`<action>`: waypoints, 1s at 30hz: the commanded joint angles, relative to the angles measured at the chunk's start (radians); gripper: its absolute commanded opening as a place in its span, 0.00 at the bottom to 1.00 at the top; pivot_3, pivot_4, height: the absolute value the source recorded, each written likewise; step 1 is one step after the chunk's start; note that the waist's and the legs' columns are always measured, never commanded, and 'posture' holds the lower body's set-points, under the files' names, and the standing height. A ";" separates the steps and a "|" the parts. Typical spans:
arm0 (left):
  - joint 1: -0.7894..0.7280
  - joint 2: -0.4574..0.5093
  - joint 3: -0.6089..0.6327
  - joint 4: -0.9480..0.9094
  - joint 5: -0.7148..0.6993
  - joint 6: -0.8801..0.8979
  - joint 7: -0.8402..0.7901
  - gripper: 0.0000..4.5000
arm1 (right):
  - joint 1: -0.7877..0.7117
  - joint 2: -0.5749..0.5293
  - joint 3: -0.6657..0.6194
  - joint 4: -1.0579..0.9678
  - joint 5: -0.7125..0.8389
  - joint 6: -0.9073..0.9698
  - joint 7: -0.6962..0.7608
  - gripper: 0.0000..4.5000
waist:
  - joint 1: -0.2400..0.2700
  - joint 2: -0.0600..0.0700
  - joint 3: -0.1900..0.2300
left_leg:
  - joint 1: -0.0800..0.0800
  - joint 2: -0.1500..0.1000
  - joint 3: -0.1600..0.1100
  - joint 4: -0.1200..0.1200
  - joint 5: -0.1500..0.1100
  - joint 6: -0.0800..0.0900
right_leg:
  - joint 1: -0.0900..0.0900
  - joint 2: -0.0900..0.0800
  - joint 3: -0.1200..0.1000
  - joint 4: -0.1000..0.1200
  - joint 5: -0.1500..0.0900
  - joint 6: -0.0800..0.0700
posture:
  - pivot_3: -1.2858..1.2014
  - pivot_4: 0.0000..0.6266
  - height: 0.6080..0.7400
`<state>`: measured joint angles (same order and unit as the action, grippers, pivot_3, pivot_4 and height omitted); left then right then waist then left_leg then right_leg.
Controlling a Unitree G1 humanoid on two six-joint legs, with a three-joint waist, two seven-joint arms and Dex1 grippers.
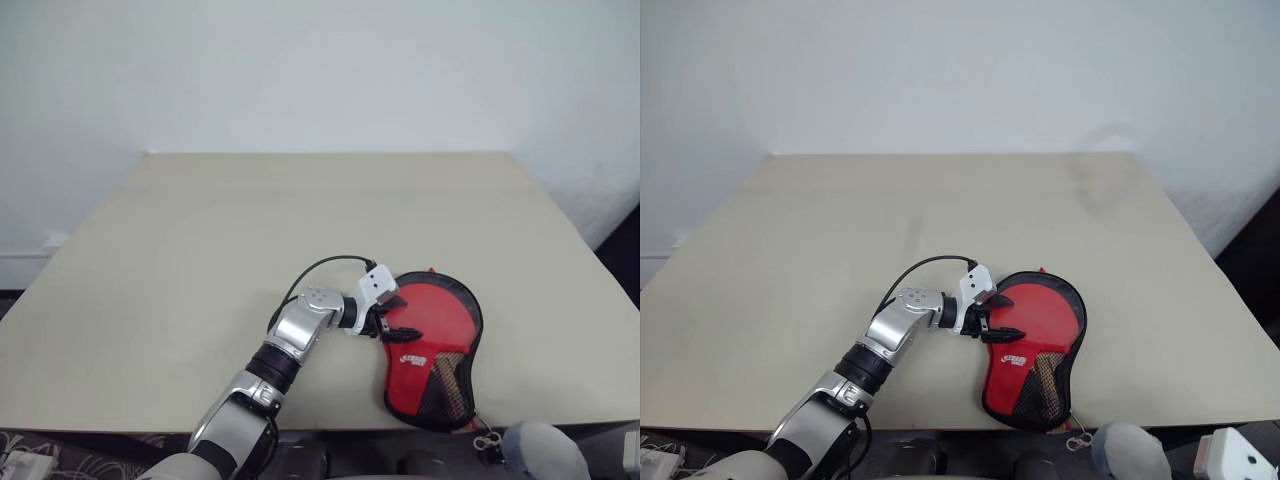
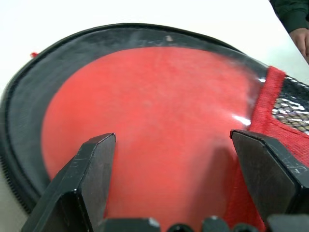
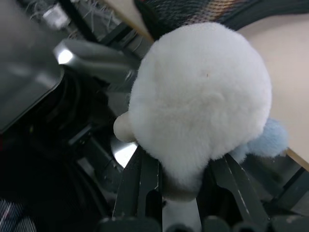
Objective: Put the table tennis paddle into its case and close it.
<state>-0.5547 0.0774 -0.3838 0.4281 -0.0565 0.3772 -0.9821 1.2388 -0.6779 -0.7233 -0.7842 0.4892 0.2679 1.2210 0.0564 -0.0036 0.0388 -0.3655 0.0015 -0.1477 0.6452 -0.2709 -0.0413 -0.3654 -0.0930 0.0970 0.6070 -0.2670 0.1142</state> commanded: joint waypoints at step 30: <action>0.002 0.091 0.072 -0.089 -0.080 0.143 0.009 0.90 | -0.808 0.040 0.369 0.140 0.179 0.622 -0.674 0.33 | -0.053 0.000 0.000 | 0.006 0.000 0.000 0.007 -0.002 0.002 | 0.006 0.001 0.001 0.008 0.000 -0.001 | 0.52 0.00 1.00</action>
<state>-0.5578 0.1572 -0.3122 0.3581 -0.1331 0.5089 -0.9757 0.4476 -0.6414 -0.3513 -0.6438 0.6791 0.8873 0.5703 0.0034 -0.0032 0.0383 -0.3596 0.0014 -0.1482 0.6532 -0.2730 -0.0397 -0.3591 -0.0916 0.0979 0.6153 -0.2673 0.1136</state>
